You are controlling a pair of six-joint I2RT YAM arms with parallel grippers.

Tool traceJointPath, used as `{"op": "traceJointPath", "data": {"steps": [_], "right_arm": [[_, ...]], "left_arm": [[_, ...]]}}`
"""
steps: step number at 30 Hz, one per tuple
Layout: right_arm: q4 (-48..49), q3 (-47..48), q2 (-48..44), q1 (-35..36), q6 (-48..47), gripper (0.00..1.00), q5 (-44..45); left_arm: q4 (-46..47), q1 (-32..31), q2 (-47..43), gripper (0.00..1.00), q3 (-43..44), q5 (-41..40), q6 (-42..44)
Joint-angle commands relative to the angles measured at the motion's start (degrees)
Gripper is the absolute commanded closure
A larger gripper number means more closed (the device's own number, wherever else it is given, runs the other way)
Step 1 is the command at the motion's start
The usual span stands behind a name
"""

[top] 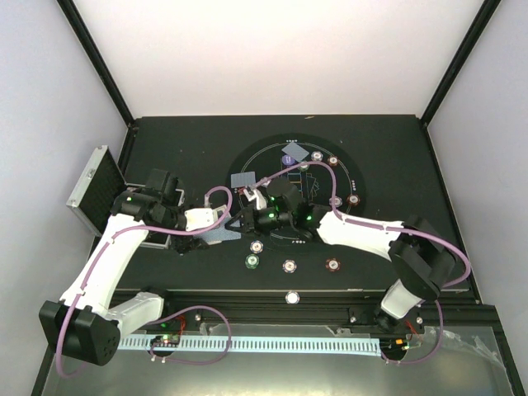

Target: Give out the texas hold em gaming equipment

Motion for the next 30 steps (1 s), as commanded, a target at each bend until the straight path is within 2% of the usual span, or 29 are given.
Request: {"op": "traceJointPath", "data": {"steps": [1,6,30], "right_arm": [[-2.24,-0.91,-2.38,-0.35,-0.58,0.91,1.71],[-4.20,-0.96,-4.24,-0.68,-1.40,0.99,2.39],[-5.95,-3.74,-9.56,-3.15,-3.26,0.96,-0.97]], "left_arm": [[0.01,0.06,-0.52,0.98,1.33,2.09,1.20],[0.02,0.09,-0.58,0.98,1.37,1.99,1.21],[0.27,0.05,-0.69,0.98,1.25,1.54,0.99]]}}
